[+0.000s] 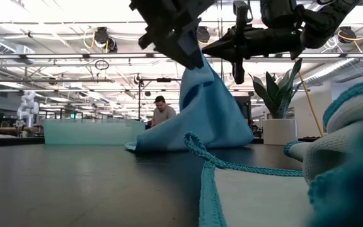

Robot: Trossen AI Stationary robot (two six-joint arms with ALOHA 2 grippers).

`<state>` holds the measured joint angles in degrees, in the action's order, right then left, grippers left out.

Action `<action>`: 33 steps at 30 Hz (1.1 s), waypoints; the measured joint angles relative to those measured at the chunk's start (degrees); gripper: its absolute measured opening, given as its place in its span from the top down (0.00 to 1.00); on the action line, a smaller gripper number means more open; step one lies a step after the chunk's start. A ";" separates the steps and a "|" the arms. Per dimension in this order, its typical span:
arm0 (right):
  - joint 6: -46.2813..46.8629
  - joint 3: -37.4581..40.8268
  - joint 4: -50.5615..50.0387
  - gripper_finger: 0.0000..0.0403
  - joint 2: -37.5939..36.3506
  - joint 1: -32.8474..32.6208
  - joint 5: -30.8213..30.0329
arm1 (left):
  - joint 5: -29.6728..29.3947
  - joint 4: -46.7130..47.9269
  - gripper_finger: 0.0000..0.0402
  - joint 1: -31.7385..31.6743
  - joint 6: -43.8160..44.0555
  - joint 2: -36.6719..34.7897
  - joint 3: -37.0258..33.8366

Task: Fold microfiber towels
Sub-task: Fold the blue microfiber towel

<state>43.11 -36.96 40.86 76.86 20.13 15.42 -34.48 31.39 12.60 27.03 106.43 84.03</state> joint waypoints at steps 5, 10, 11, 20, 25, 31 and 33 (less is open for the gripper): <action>0.67 -0.01 2.86 1.00 -0.01 2.01 -0.36 | -0.35 -0.90 0.76 0.33 -0.42 1.09 -0.02; 2.00 -0.01 3.96 1.00 0.00 2.25 1.31 | -2.73 -0.49 0.77 -0.53 -3.57 1.81 -0.04; 2.17 -0.01 3.96 1.00 -0.02 2.01 1.38 | -3.47 -0.49 0.77 -0.84 -4.13 1.81 -0.04; 2.84 -0.01 3.98 1.00 -0.02 1.54 4.30 | -1.81 -1.72 0.77 -3.43 -4.97 1.73 -0.04; 2.91 -0.01 3.89 1.00 -0.02 1.52 4.68 | 1.27 -3.19 0.77 -4.32 -2.91 0.77 -0.04; 4.23 -0.01 3.98 1.00 -0.02 -0.45 7.70 | -1.48 -3.05 0.77 -5.16 -2.90 0.57 -0.04; 4.71 -0.01 3.90 1.00 -0.02 -1.56 8.98 | -1.80 -2.79 0.77 -5.66 -2.89 0.14 -0.04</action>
<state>47.82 -36.97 44.76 76.84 18.57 24.40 -36.27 28.59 6.94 24.14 106.57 83.99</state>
